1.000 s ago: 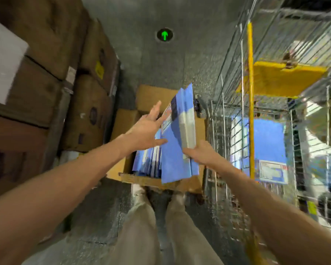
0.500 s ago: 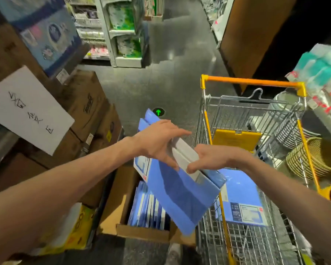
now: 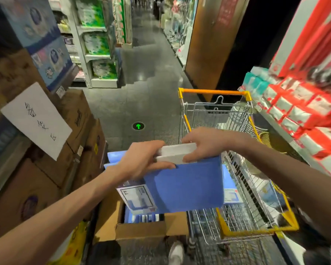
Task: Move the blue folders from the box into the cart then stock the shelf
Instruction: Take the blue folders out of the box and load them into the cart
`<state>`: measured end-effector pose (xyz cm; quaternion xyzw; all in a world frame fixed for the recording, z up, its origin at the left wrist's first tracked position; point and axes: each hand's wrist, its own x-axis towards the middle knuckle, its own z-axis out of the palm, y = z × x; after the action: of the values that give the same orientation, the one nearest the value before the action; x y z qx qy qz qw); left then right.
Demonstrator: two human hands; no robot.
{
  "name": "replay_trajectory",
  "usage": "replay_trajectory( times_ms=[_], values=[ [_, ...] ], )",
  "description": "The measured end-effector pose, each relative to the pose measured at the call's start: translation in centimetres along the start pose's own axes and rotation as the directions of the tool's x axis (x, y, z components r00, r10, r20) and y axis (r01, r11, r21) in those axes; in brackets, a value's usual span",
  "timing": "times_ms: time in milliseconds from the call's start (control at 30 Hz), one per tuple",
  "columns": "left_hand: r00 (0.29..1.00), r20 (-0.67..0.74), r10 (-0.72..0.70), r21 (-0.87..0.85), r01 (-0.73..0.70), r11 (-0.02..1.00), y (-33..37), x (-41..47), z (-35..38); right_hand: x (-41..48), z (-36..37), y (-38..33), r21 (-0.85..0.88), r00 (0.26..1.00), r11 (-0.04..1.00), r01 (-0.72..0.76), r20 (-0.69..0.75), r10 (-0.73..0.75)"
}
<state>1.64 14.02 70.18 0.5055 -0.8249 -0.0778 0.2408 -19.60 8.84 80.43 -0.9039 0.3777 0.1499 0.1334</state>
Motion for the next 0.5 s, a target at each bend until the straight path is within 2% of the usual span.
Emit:
replay_trajectory(
  times_ms=[133,233,300,400,500],
  values=[
    [0.989,-0.08,-0.123,-0.04,0.121,0.992,1.5,-1.8,0.2,-3.0,-0.7,-0.1,-0.024,0.931,0.999,0.026,-0.362,-0.033],
    [0.957,-0.155,-0.243,-0.126,0.225,0.966,2.6,-1.7,0.8,-5.5,0.1,0.5,0.032,0.828,0.999,0.005,-0.561,0.014],
    [0.928,-0.197,-0.316,-0.211,0.275,0.938,3.4,-1.0,1.3,-7.3,1.0,1.7,0.091,0.739,0.994,-0.059,-0.665,0.105],
    [0.897,-0.195,-0.397,-0.383,0.303,0.873,5.4,0.7,2.2,-10.4,4.2,4.1,0.354,0.605,0.922,-0.155,-0.704,0.372],
    [0.887,-0.152,-0.435,-0.573,0.279,0.771,9.0,3.1,3.8,-13.2,9.8,7.2,0.632,0.501,0.757,-0.163,-0.608,0.616]
  ],
)
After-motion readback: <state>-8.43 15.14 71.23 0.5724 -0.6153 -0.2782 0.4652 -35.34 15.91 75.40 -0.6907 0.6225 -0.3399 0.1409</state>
